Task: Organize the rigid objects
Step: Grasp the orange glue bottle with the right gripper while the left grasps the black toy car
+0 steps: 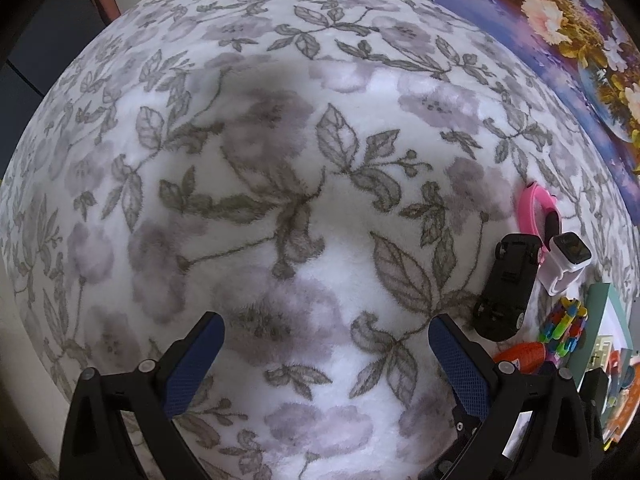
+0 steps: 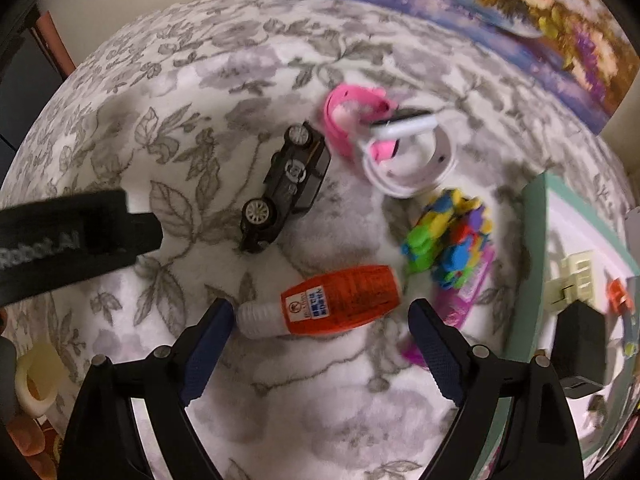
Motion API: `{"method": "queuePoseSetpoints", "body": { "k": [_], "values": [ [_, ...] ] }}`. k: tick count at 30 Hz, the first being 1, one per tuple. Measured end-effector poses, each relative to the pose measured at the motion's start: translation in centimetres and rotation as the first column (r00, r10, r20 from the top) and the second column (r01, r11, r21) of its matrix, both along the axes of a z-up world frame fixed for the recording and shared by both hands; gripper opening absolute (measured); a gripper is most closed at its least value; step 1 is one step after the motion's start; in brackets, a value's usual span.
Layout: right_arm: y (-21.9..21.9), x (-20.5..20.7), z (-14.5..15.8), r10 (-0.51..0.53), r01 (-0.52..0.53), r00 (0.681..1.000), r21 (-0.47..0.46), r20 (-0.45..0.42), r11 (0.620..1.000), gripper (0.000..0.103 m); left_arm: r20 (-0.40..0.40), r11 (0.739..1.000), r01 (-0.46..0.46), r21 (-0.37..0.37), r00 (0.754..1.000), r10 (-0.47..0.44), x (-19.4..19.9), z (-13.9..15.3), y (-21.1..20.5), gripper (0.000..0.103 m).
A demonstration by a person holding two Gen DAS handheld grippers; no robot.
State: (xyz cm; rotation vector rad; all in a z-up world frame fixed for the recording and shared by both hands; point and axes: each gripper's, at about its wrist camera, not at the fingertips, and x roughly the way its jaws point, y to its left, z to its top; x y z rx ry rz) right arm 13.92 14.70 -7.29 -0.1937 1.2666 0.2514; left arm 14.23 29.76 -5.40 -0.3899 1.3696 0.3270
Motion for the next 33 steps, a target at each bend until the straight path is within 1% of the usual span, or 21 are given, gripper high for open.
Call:
{"method": "queuePoseSetpoints", "body": {
  "k": [5, 11, 14, 16, 21, 25, 28, 33],
  "values": [
    [0.0, 0.7, -0.5, -0.011, 0.011, 1.000, 0.021, 0.004, 1.000, 0.090, -0.001, 1.000, -0.008, 0.000, 1.000, 0.008, 0.3, -0.4, 0.0, 0.103],
    [0.3, 0.9, -0.7, -0.001, 0.001, 1.000, 0.018, 0.014, 1.000, 0.090, 0.001, 1.000, -0.008, -0.002, 1.000, 0.008, 0.4, -0.4, 0.0, 0.103],
    [0.0, 0.7, -0.5, 0.004, -0.004, 1.000, 0.017, 0.019, 1.000, 0.087, 0.001, 1.000, -0.010, -0.002, 1.000, 0.010, 0.3, -0.3, 0.0, 0.103],
    [-0.4, 0.0, 0.0, 0.009, -0.010, 1.000, 0.018, 0.026, 1.000, 0.079, 0.002, 1.000, -0.009, -0.003, 1.000, 0.009, 0.4, -0.4, 0.1, 0.103],
    [-0.5, -0.3, 0.7, 0.013, -0.013, 1.000, 0.023, 0.026, 1.000, 0.079, 0.006, 1.000, -0.012, -0.007, 1.000, 0.012, 0.4, -0.3, -0.1, 0.103],
    [-1.1, -0.1, 1.4, -0.010, 0.009, 1.000, 0.042, 0.019, 0.999, 0.079, 0.016, 1.000, -0.008, -0.014, 1.000, 0.009, 0.5, 0.0, -0.2, 0.103],
    [-2.2, 0.4, 2.8, -0.036, 0.033, 0.999, 0.071, 0.038, 0.997, 0.079, 0.036, 1.000, -0.002, -0.020, 0.999, 0.003, 0.8, 0.5, -0.4, 0.103],
    [-4.5, 0.9, 5.0, -0.096, 0.086, 0.992, 0.118, 0.081, 0.989, 0.079, 0.093, 0.999, 0.017, -0.040, 0.996, -0.013, 1.6, 1.8, -1.4, 0.103]
  ]
}}
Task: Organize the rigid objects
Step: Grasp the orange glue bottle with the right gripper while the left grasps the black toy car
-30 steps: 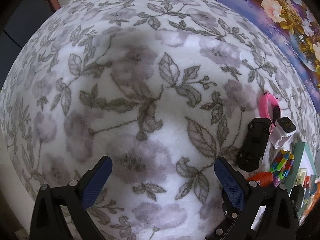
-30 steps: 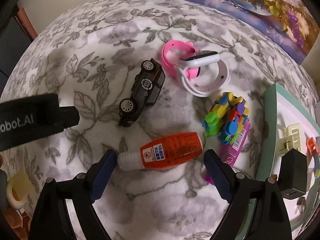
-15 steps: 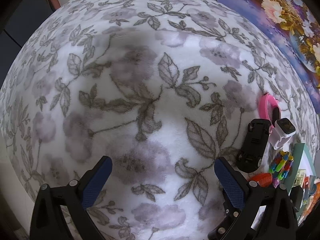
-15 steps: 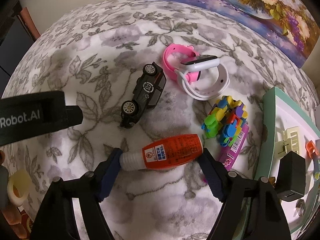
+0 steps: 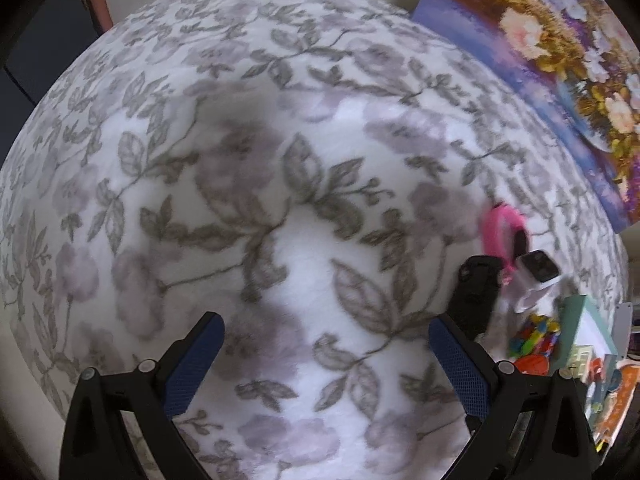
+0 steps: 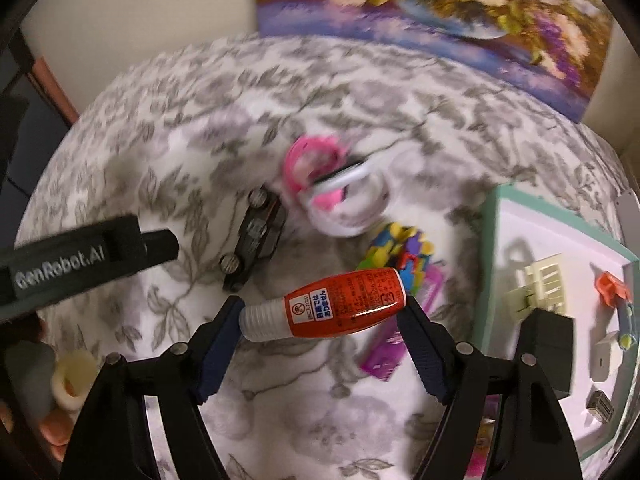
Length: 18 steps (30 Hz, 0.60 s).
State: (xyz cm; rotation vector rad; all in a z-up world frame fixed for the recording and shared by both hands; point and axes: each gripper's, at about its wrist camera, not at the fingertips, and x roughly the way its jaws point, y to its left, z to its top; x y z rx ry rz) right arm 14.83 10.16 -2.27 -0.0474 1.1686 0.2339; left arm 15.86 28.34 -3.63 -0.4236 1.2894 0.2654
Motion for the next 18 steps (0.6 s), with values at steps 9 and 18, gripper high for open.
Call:
{"method": "queuePoseSetpoints", "body": {
  "k": [9, 18],
  "values": [
    [-4.7, 0.2, 2.2, -0.135, 0.133, 0.989, 0.032, 0.056, 0.991, 0.079, 0.081, 0.995, 0.083, -0.053, 0.994, -0.078, 1.3, 0.6, -3.3, 0.102],
    [-7.7, 0.4, 2.2, -0.195, 0.193, 0.980, 0.052, 0.038, 0.980, 0.079, 0.122, 0.985, 0.168, -0.027, 0.979, -0.163, 2.4, -0.2, -6.5, 0.083]
  ]
}}
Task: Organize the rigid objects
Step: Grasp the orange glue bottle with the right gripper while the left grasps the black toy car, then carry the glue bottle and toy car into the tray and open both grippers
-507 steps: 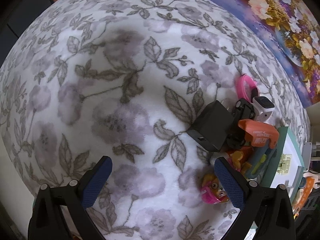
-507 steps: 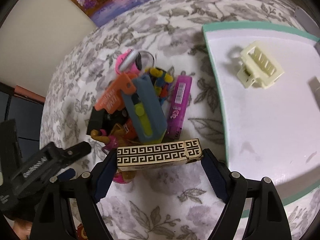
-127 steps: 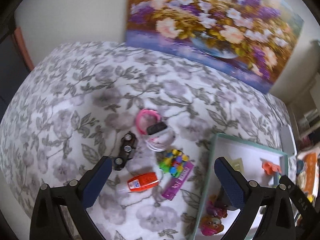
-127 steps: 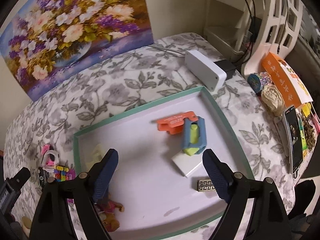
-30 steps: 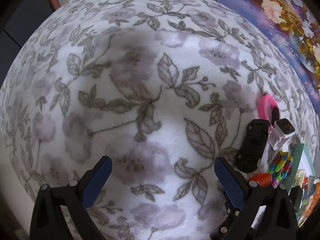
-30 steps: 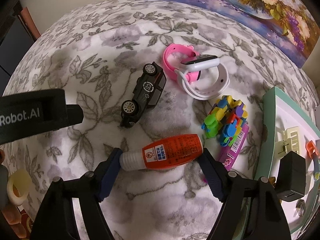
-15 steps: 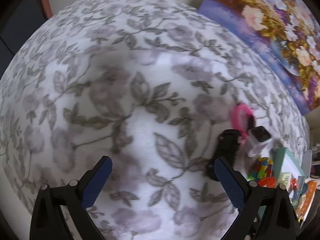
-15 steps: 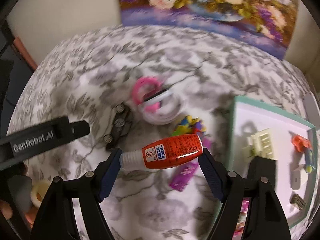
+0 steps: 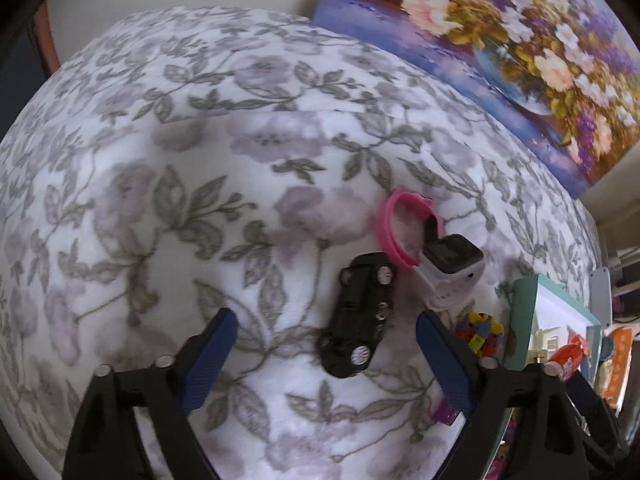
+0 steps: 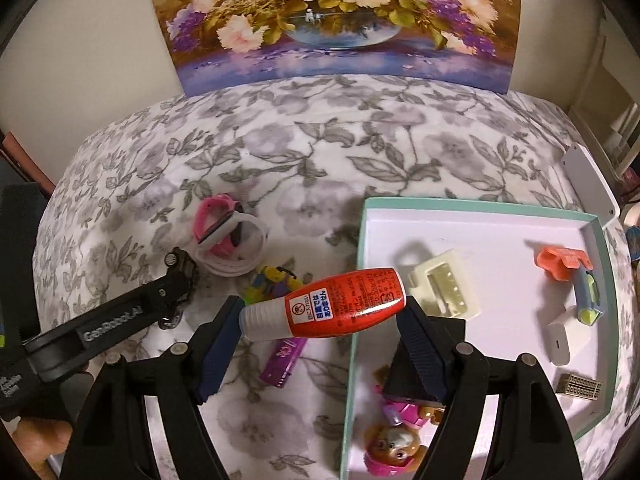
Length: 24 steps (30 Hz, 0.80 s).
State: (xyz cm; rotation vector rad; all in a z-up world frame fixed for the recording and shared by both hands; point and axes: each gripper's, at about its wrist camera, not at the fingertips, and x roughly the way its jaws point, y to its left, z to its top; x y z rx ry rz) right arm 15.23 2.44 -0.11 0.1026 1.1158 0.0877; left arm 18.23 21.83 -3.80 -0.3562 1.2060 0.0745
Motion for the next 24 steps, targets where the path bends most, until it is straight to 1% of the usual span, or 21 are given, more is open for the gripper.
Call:
{"method": "queuePoseSetpoints", "body": {
  "k": [3, 5, 6, 8, 10, 11, 12, 13, 14, 15, 19, 24],
  "values": [
    [-0.6, 0.1, -0.2, -0.011, 0.011, 1.000, 0.003, -0.007, 1.000, 0.079, 0.001, 1.000, 0.014, 0.013, 1.000, -0.014, 0.3, -0.5, -0.9, 0.083],
    [-0.8, 0.1, -0.4, -0.016, 0.016, 1.000, 0.007, -0.013, 1.000, 0.079, 0.005, 1.000, 0.023, 0.018, 1.000, -0.023, 0.4, -0.8, -1.5, 0.077],
    [-0.9, 0.2, -0.5, -0.017, 0.017, 1.000, 0.007, -0.015, 1.000, 0.079, 0.007, 1.000, 0.025, 0.018, 1.000, -0.025, 0.5, -0.9, -1.7, 0.071],
    [-1.0, 0.2, -0.6, -0.016, 0.016, 1.000, 0.006, -0.019, 1.000, 0.079, 0.015, 0.999, 0.030, 0.029, 0.999, -0.030, 0.6, -1.1, -2.1, 0.069],
    [-1.0, 0.2, -0.7, -0.013, 0.013, 1.000, 0.006, -0.023, 1.000, 0.079, 0.020, 0.998, 0.037, 0.045, 0.999, -0.038, 0.7, -1.3, -2.5, 0.062],
    [-1.0, 0.2, -0.7, -0.013, 0.013, 1.000, 0.006, -0.023, 1.000, 0.079, 0.022, 0.998, 0.038, 0.055, 0.999, -0.039, 0.8, -1.4, -2.6, 0.060],
    [-1.0, 0.2, -0.7, -0.012, 0.012, 1.000, 0.005, -0.024, 1.000, 0.079, 0.022, 0.997, 0.036, 0.062, 0.999, -0.037, 1.0, -1.6, -2.7, 0.056],
    [-1.0, 0.2, -0.7, -0.011, 0.011, 1.000, 0.005, -0.025, 1.000, 0.079, 0.023, 0.997, 0.034, 0.069, 0.999, -0.035, 1.0, -1.6, -2.7, 0.047],
    [-1.0, 0.2, -0.7, -0.012, 0.012, 1.000, 0.003, -0.026, 1.000, 0.079, 0.023, 0.996, 0.033, 0.082, 0.999, -0.035, 1.1, -1.7, -2.7, 0.041],
    [-1.0, 0.2, -0.7, -0.014, 0.014, 1.000, 0.002, -0.026, 1.000, 0.079, 0.026, 0.995, 0.034, 0.091, 0.999, -0.036, 1.1, -1.6, -2.7, 0.032],
    [-1.5, -0.1, -0.4, -0.030, 0.030, 0.999, 0.002, -0.024, 1.000, 0.079, 0.030, 0.997, 0.031, 0.075, 0.999, -0.034, 1.1, -1.0, -2.4, 0.032],
    [-2.6, -1.1, 0.4, -0.063, 0.063, 0.998, 0.010, -0.022, 0.998, 0.079, 0.051, 0.996, 0.033, 0.078, 0.998, -0.037, 0.3, 0.9, -2.3, 0.032]
  ]
}}
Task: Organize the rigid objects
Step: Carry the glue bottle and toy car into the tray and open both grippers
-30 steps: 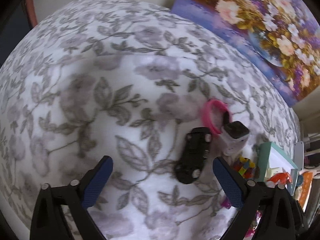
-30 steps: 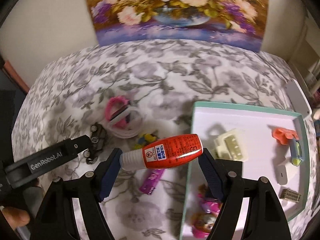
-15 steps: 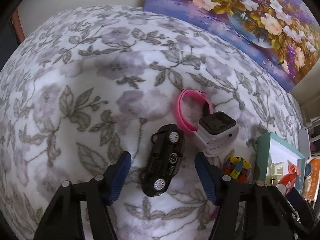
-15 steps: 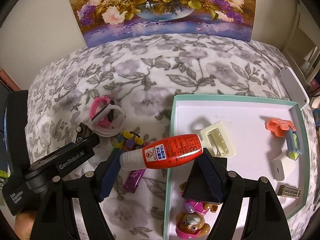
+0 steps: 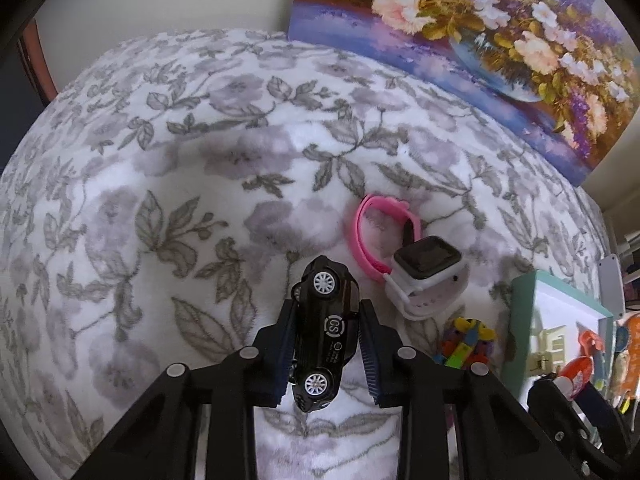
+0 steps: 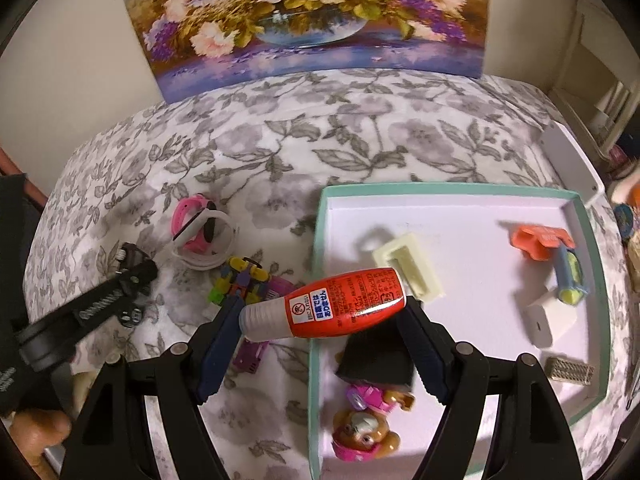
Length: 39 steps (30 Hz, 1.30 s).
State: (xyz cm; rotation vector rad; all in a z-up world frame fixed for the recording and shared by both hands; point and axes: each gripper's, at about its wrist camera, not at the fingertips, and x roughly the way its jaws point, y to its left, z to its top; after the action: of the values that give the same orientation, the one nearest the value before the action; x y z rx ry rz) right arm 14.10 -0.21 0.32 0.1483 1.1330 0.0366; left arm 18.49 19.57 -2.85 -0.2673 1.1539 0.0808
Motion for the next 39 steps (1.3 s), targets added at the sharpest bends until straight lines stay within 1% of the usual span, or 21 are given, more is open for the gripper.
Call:
{"method": "queuePoseSetpoints", "body": {
  "k": [7, 12, 16, 20, 24, 27, 33, 39],
  "values": [
    [-2.9, -2.0, 0.9, -0.083, 0.084, 0.996, 0.004, -0.017, 0.996, 0.079, 0.073, 1.000, 0.019, -0.003, 0.997, -0.018, -1.6, 3.9, -0.3, 0.032],
    [-5.3, -3.7, 2.0, -0.144, 0.143, 0.989, -0.034, -0.018, 0.989, 0.079, 0.120, 0.998, 0.063, 0.000, 0.991, -0.062, -3.5, 6.3, -2.1, 0.032],
    [-7.3, -4.8, 2.2, -0.200, 0.199, 0.979, -0.030, -0.028, 0.979, 0.079, 0.150, 0.992, 0.126, 0.016, 0.980, -0.127, -5.2, 7.8, -4.6, 0.032],
    [-9.5, -5.9, 2.0, -0.255, 0.253, 0.966, -0.040, -0.045, 0.967, 0.079, 0.179, 0.973, 0.223, 0.056, 0.957, -0.229, -7.1, 9.1, -8.3, 0.032],
    [-11.8, -6.8, 1.8, -0.304, 0.301, 0.951, -0.056, -0.064, 0.952, 0.079, 0.175, 0.946, 0.320, 0.056, 0.929, -0.325, -8.5, 9.3, -12.1, 0.032],
    [-13.6, -7.2, 1.4, -0.341, 0.337, 0.937, -0.057, -0.081, 0.940, 0.079, 0.147, 0.922, 0.383, 0.059, 0.910, -0.387, -9.2, 8.8, -14.8, 0.032],
    [-16.2, -7.6, 0.7, -0.388, 0.385, 0.915, -0.047, -0.115, 0.922, 0.079, 0.112, 0.888, 0.452, 0.086, 0.881, -0.459, -10.3, 7.9, -18.5, 0.032],
    [-16.9, -7.8, 0.5, -0.401, 0.400, 0.907, -0.032, -0.130, 0.916, 0.079, 0.072, 0.864, 0.491, 0.110, 0.863, -0.499, -10.7, 6.7, -20.5, 0.032]
  ]
}}
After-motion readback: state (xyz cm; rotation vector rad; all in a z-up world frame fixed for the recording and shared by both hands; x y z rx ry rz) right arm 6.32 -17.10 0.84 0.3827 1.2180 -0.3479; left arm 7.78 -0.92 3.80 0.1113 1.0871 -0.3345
